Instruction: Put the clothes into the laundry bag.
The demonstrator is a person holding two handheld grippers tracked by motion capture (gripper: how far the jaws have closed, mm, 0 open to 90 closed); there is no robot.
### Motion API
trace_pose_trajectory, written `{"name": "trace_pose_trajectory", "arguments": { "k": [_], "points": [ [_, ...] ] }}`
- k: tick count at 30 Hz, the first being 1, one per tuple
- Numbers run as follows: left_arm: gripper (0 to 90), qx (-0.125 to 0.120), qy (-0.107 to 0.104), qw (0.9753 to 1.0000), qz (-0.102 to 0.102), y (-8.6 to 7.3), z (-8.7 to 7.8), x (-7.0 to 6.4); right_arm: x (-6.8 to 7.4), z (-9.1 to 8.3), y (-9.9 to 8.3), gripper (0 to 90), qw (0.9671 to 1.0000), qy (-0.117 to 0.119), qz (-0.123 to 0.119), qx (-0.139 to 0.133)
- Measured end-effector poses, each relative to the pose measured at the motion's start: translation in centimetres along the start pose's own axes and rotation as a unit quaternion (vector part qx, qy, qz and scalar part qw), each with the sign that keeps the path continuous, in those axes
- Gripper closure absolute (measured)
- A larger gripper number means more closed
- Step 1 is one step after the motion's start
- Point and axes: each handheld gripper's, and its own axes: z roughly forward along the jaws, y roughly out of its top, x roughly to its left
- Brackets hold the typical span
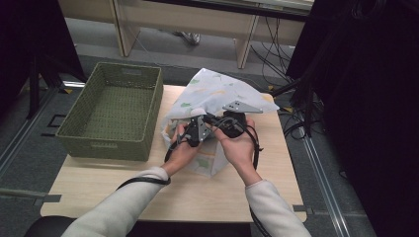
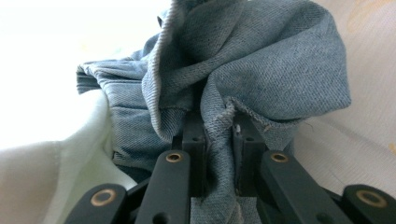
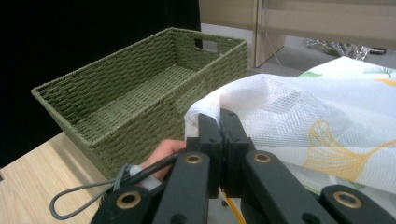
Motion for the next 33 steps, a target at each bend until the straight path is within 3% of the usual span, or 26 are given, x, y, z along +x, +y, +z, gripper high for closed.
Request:
{"name": "trace_pose_trajectory", "arguments": {
  "k": [1, 2, 3, 5, 6, 7, 8, 11, 12, 14, 18, 25, 29, 31, 33],
  "points": [
    [77.3, 0.001, -0.004, 1.0, -0.006, -0.1, 0.1, -0.1, 0.0, 0.0, 0.0, 90.0, 1.0, 0.0, 0.0, 0.0],
    [77.1, 0.0, -0.001, 0.9995, 0.03, 0.1, 0.1, 0.4, -0.1, 0.0, 0.0, 90.0, 1.0, -0.001, 0.001, -0.001],
    [76.8, -0.002, -0.001, 1.0, 0.003, -0.1, 0.0, 0.0, -0.1, 0.0, 0.0, 90.0, 1.0, -0.001, 0.0, -0.001],
    [75.7, -0.005, -0.007, 1.0, 0.0, -0.2, 0.0, -0.1, -0.3, 0.0, -0.1, 90.0, 1.0, -0.003, 0.002, -0.001],
    [75.0, -0.006, 0.004, 0.9999, 0.007, -0.3, -0.2, 0.0, -0.4, 0.0, -0.1, 90.0, 1.0, -0.004, 0.002, -0.001],
    [73.5, -0.007, -0.007, 0.9999, 0.003, -0.4, -0.1, -0.1, -0.5, 0.0, -0.1, 90.0, 1.0, -0.005, 0.004, 0.001],
    [71.2, -0.006, 0.005, 0.9999, 0.012, -0.4, -0.3, 0.0, -0.6, 0.0, -0.1, 90.0, 1.0, -0.005, 0.002, 0.0],
    [59.9, -0.005, -0.04, 0.9991, -0.015, -0.8, -0.3, -0.2, -0.6, 0.0, -0.1, 90.0, 1.0, -0.007, 0.004, 0.0],
    [57.0, -0.008, -0.045, 0.9988, -0.017, -0.8, -0.4, -0.3, -0.6, 0.0, -0.1, 90.0, 1.0, -0.008, 0.005, 0.0],
    [51.0, -0.011, -0.045, 0.9989, -0.01, -0.9, -1.1, -0.1, -0.7, -0.1, -0.1, 90.0, 0.9999, -0.009, 0.005, 0.002],
    [39.9, -0.019, -0.082, 0.9964, -0.003, -1.2, -2.8, 0.1, -1.0, -0.1, -0.2, 90.0, 0.9999, -0.011, 0.007, 0.004],
    [38.3, -0.026, -0.11, 0.9935, 0.016, -2.3, -6.6, 1.0, -1.1, -0.1, -0.2, 90.0, 0.9999, -0.013, 0.007, 0.004],
    [40.5, -0.031, -0.083, 0.9961, 0.008, -3.0, -8.8, 2.6, -1.0, -0.2, -0.2, 90.0, 0.9999, -0.012, 0.007, 0.006],
    [40.8, -0.016, -0.058, 0.9981, -0.012, -3.5, -9.4, 3.8, -1.0, -0.2, -0.2, 90.0, 0.9999, -0.012, 0.006, 0.006],
    [39.4, 0.004, -0.047, 0.998, -0.044, -4.1, -9.3, 4.7, -1.0, -0.1, -0.2, 90.0, 0.9999, -0.012, 0.008, 0.006]
  ]
}}
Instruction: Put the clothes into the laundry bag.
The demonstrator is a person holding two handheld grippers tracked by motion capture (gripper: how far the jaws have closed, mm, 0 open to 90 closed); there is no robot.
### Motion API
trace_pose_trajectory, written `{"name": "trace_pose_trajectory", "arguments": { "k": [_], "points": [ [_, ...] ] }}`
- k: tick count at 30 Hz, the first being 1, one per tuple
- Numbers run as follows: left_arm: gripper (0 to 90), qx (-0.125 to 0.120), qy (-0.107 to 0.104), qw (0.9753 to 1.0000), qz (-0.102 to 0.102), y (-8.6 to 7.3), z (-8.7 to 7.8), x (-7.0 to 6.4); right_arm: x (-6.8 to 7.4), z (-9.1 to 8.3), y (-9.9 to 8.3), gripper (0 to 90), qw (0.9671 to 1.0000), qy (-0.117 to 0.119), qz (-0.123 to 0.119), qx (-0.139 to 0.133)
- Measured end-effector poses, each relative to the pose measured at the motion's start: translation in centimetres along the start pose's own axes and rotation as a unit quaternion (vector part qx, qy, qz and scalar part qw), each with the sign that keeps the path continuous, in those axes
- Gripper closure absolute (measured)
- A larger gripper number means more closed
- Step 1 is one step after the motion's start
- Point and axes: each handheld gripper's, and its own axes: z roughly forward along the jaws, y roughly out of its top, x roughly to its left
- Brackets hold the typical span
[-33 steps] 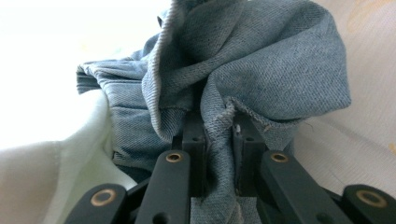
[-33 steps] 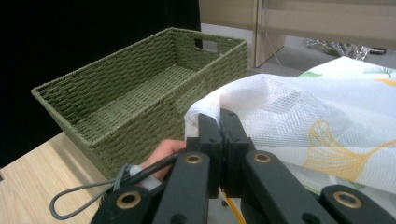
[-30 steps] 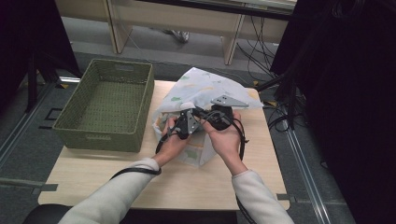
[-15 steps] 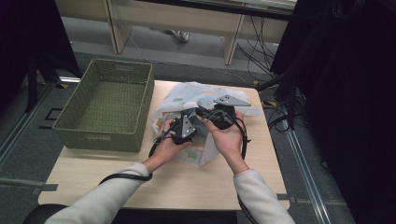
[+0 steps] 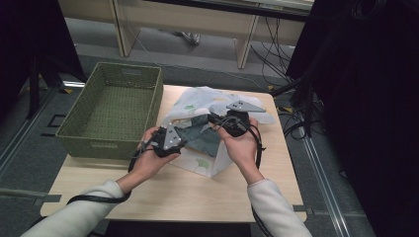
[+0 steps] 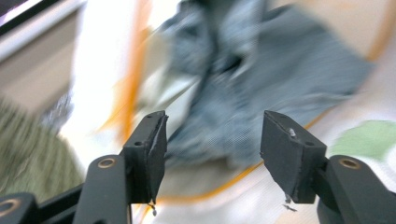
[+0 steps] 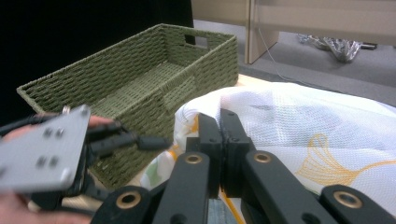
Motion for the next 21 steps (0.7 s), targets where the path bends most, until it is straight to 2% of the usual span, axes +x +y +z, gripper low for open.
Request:
{"name": "trace_pose_trajectory", "arguments": {
  "k": [2, 4, 6, 8, 10, 13, 15, 16, 18, 21],
  "points": [
    [38.6, 0.017, -0.001, 0.9998, -0.008, -0.6, 0.3, 0.4, 0.1, 0.1, 0.0, 90.0, 1.0, 0.001, -0.004, 0.001],
    [38.4, 0.019, -0.006, 0.9998, -0.003, -0.7, 0.7, 0.3, 0.1, 0.1, 0.0, 90.0, 1.0, 0.0, -0.005, 0.003],
    [38.9, 0.019, -0.016, 0.9994, -0.023, -0.6, 1.3, 0.1, 0.1, 0.1, 0.0, 90.0, 1.0, 0.002, -0.005, 0.003],
    [41.2, 0.024, -0.017, 0.9993, -0.022, -0.5, 2.0, -0.1, 0.1, 0.1, -0.1, 90.0, 1.0, 0.002, -0.004, 0.004],
    [42.9, 0.033, -0.02, 0.9984, -0.042, -0.8, 2.7, 0.0, 0.1, 0.1, -0.1, 90.0, 1.0, 0.003, -0.006, 0.004],
    [44.2, 0.038, -0.029, 0.9982, -0.036, -0.9, 3.5, -0.4, 0.1, 0.1, -0.1, 90.0, 1.0, 0.004, -0.004, 0.004],
    [43.7, 0.048, -0.036, 0.998, -0.021, -0.7, 4.1, -0.8, 0.1, 0.2, -0.1, 90.0, 1.0, 0.004, -0.003, 0.005],
    [43.7, 0.046, -0.037, 0.998, -0.024, -0.6, 4.3, -1.0, 0.1, 0.2, -0.1, 90.0, 1.0, 0.005, -0.003, 0.005],
    [43.8, 0.048, -0.045, 0.9977, -0.015, -0.4, 4.8, -1.3, 0.2, 0.2, -0.1, 90.0, 1.0, 0.006, -0.003, 0.007],
    [42.1, 0.034, -0.065, 0.9972, -0.012, 0.0, 4.7, -1.7, 0.3, 0.3, -0.2, 90.0, 0.9999, 0.006, -0.006, 0.009]
  ]
}}
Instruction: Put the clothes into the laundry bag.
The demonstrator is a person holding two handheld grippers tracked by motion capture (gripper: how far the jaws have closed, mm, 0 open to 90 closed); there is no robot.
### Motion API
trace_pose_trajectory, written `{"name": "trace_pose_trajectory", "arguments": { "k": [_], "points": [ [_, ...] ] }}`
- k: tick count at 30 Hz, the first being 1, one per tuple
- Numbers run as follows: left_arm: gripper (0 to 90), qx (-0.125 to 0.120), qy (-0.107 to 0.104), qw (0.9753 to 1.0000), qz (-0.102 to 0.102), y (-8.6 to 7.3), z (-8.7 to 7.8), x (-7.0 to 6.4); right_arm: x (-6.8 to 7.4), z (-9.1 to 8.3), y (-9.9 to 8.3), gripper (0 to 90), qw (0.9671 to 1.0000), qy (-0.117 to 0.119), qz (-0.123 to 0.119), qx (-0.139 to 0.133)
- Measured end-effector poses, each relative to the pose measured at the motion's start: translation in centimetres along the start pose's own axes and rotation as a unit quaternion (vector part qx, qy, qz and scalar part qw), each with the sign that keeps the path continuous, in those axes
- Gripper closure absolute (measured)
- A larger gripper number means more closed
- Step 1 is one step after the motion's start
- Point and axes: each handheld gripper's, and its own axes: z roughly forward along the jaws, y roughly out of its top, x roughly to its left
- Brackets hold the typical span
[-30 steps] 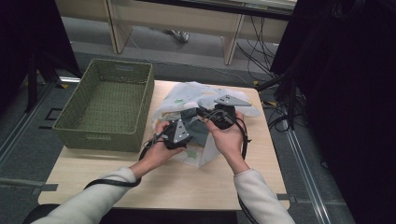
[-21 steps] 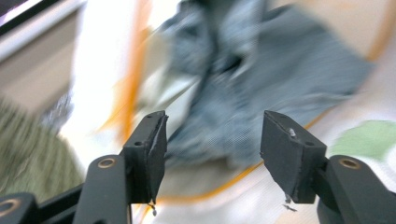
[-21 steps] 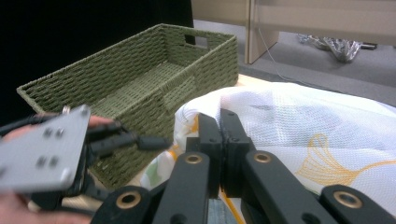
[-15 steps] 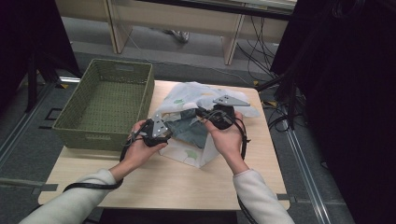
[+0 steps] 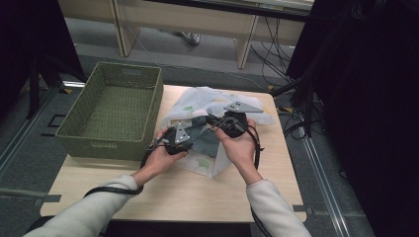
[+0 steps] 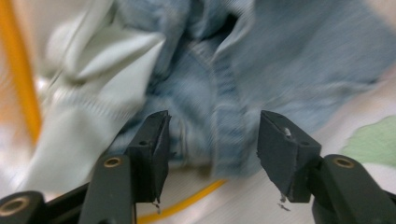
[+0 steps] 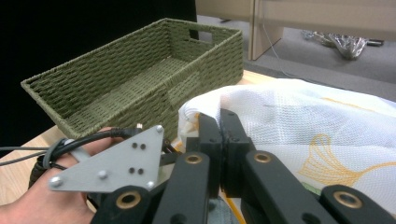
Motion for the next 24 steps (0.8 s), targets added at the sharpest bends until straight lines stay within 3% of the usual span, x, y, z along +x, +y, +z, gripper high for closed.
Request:
{"name": "trace_pose_trajectory", "arguments": {
  "k": [3, 6, 8, 12, 14, 17, 24],
  "points": [
    [38.3, -0.003, -0.011, 0.9999, 0.006, 0.2, -0.6, -0.2, -0.1, 0.0, 0.0, 90.0, 1.0, 0.002, 0.002, 0.0],
    [32.8, 0.023, -0.014, 0.9977, 0.063, 0.1, 0.0, -0.4, -0.1, 0.0, 0.0, 90.0, 1.0, 0.002, 0.002, 0.0],
    [34.0, 0.026, -0.012, 0.9976, 0.063, 0.0, 0.7, -0.6, 0.0, 0.1, 0.0, 90.0, 1.0, 0.002, 0.002, 0.0],
    [48.1, 0.037, -0.016, 0.9966, 0.072, 0.6, 1.9, -0.7, 0.2, 0.2, 0.0, 90.0, 1.0, 0.005, 0.001, 0.003],
    [57.9, 0.044, -0.007, 0.9952, 0.087, 0.8, 2.3, -0.7, 0.3, 0.3, -0.1, 90.0, 0.9999, 0.009, 0.001, 0.005],
    [72.4, 0.049, -0.004, 0.9954, 0.082, 1.2, 2.8, -0.8, 0.3, 0.2, -0.1, 90.0, 0.9999, 0.011, 0.0, 0.005],
    [79.5, 0.027, 0.042, 0.995, 0.086, 2.2, 3.5, -1.6, 0.4, -0.2, 0.2, 90.0, 0.9999, 0.01, 0.004, -0.007]
  ]
}}
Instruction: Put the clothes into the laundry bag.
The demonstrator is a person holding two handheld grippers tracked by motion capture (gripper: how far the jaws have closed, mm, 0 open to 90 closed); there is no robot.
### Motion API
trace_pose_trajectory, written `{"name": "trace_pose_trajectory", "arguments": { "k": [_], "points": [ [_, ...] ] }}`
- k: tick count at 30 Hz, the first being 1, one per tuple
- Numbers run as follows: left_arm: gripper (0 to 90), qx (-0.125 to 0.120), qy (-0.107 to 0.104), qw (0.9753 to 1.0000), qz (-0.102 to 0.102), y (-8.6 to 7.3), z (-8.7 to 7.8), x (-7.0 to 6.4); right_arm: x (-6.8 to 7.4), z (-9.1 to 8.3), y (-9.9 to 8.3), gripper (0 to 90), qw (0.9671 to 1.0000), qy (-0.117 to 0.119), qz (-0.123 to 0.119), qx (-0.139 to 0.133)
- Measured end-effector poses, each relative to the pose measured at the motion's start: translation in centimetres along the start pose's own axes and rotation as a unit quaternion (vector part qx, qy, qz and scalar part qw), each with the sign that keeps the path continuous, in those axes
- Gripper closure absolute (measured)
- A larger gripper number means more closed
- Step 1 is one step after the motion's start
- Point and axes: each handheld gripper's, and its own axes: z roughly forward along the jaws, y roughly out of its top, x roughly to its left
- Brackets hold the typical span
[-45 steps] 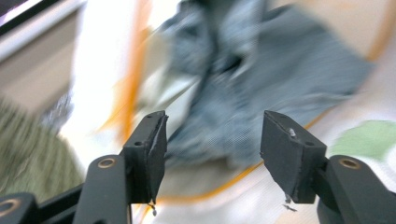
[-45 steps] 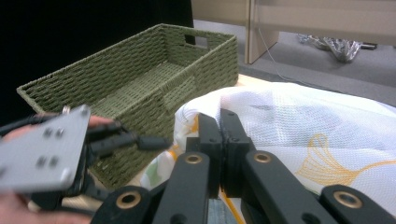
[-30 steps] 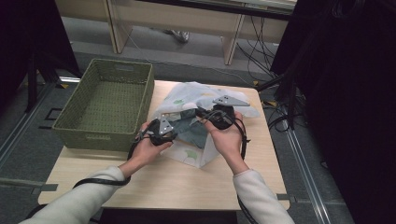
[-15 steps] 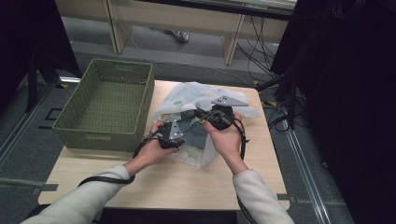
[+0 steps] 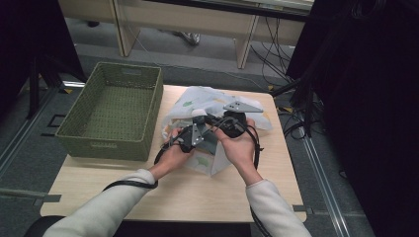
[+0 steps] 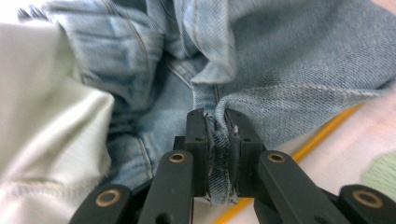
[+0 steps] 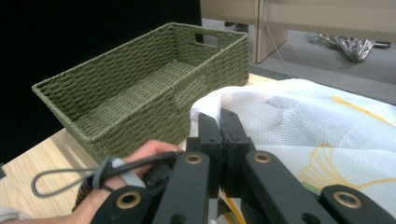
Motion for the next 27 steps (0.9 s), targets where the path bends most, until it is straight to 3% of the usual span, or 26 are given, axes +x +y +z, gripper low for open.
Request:
{"name": "trace_pose_trajectory", "arguments": {
  "k": [3, 5, 10, 11, 12, 15, 21, 23, 24, 25, 26, 27],
  "points": [
    [79.5, -0.007, 0.022, 0.9997, -0.003, 0.4, 0.2, -0.2, 0.0, -0.1, 0.1, 90.0, 1.0, 0.003, 0.0, -0.001],
    [79.5, -0.01, 0.03, 0.9995, 0.003, 0.9, 0.3, -0.3, 0.1, -0.1, 0.1, 90.0, 1.0, 0.006, -0.001, -0.002],
    [79.6, -0.028, 0.039, 0.9988, -0.002, 2.1, 0.2, 0.0, 0.4, -0.1, 0.2, 90.0, 0.9999, 0.012, -0.003, -0.005],
    [79.6, -0.035, 0.047, 0.9983, -0.003, 2.3, 0.1, 0.1, 0.4, -0.1, 0.2, 90.0, 0.9999, 0.013, -0.004, -0.007],
    [79.5, -0.041, 0.074, 0.9964, 0.0, 2.4, 0.0, 0.1, 0.4, -0.2, 0.3, 90.0, 0.9999, 0.015, -0.002, -0.007],
    [79.5, -0.046, 0.089, 0.9949, 0.007, 2.5, 0.2, 0.1, 0.5, -0.3, 0.4, 90.0, 0.9998, 0.018, -0.002, -0.011],
    [78.9, -0.038, 0.077, 0.9963, 0.003, 2.4, 1.4, -0.1, 0.5, -0.4, 0.4, 90.0, 0.9997, 0.019, -0.001, -0.012],
    [77.8, -0.037, 0.063, 0.9973, -0.003, 2.4, 1.6, 0.1, 0.3, -0.4, 0.3, 90.0, 0.9997, 0.02, 0.001, -0.011],
    [77.2, -0.035, 0.066, 0.9964, 0.04, 2.5, 1.6, 0.9, 0.3, -0.4, 0.3, 90.0, 0.9997, 0.021, 0.002, -0.011],
    [76.3, -0.034, 0.062, 0.9973, 0.022, 2.4, 1.8, 0.8, 0.4, -0.3, 0.3, 90.0, 0.9997, 0.021, 0.002, -0.01],
    [75.3, -0.033, 0.06, 0.9973, 0.025, 2.4, 1.8, 1.1, 0.4, -0.4, 0.3, 90.0, 0.9998, 0.02, 0.001, -0.01],
    [73.9, -0.033, 0.051, 0.998, 0.015, 2.3, 1.8, 1.0, 0.4, -0.4, 0.3, 90.0, 0.9998, 0.019, 0.0, -0.01]
  ]
}}
